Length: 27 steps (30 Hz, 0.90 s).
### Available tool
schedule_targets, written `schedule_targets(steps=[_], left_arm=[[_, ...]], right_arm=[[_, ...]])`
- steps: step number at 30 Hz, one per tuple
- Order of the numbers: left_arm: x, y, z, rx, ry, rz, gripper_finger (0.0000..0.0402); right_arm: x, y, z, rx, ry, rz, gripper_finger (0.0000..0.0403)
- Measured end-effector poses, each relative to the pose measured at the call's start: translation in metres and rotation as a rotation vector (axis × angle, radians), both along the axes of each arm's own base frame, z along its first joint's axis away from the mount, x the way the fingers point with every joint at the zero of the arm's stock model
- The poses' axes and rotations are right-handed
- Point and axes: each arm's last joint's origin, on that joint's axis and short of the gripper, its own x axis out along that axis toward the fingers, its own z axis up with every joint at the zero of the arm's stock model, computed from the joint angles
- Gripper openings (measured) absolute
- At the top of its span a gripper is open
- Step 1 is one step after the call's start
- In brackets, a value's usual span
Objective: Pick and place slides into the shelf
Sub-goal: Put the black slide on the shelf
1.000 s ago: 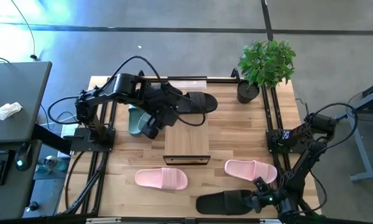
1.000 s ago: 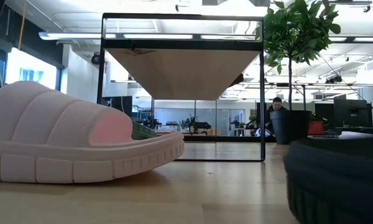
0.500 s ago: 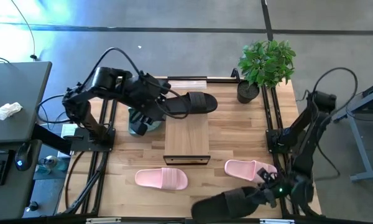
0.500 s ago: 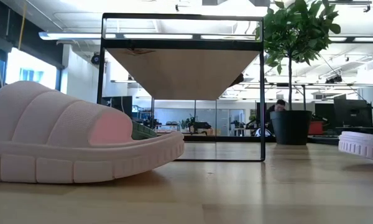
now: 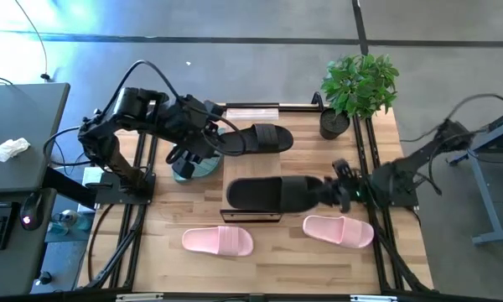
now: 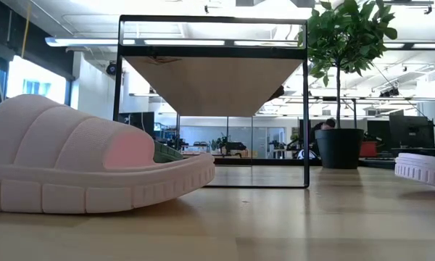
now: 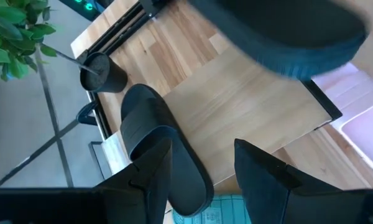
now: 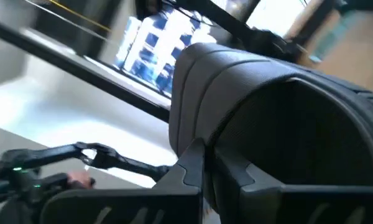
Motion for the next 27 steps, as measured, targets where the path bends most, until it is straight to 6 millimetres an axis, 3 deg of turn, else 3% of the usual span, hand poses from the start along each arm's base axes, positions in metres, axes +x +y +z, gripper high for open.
schedule_targets(steps=[4, 12, 20, 27], left_arm=[[0.000, 0.000, 0.000, 0.006, 0.002, -0.007, 0.0156], [0.000, 0.001, 0.000, 0.035, 0.003, 0.018, 0.0156], [0.000, 0.001, 0.000, 0.033, 0.002, 0.026, 0.0156], [0.000, 0.001, 0.000, 0.031, 0.002, 0.028, 0.0156]], right_arm=[[0.015, -0.037, -0.012, 0.013, 0.126, 0.062, 0.0000], [0.042, -0.097, -0.022, 0.036, 0.117, 0.108, 0.0000], [0.077, -0.122, -0.047, 0.089, 0.122, 0.185, 0.0000], [0.088, -0.136, -0.069, 0.193, 0.225, 0.112, 0.0000]])
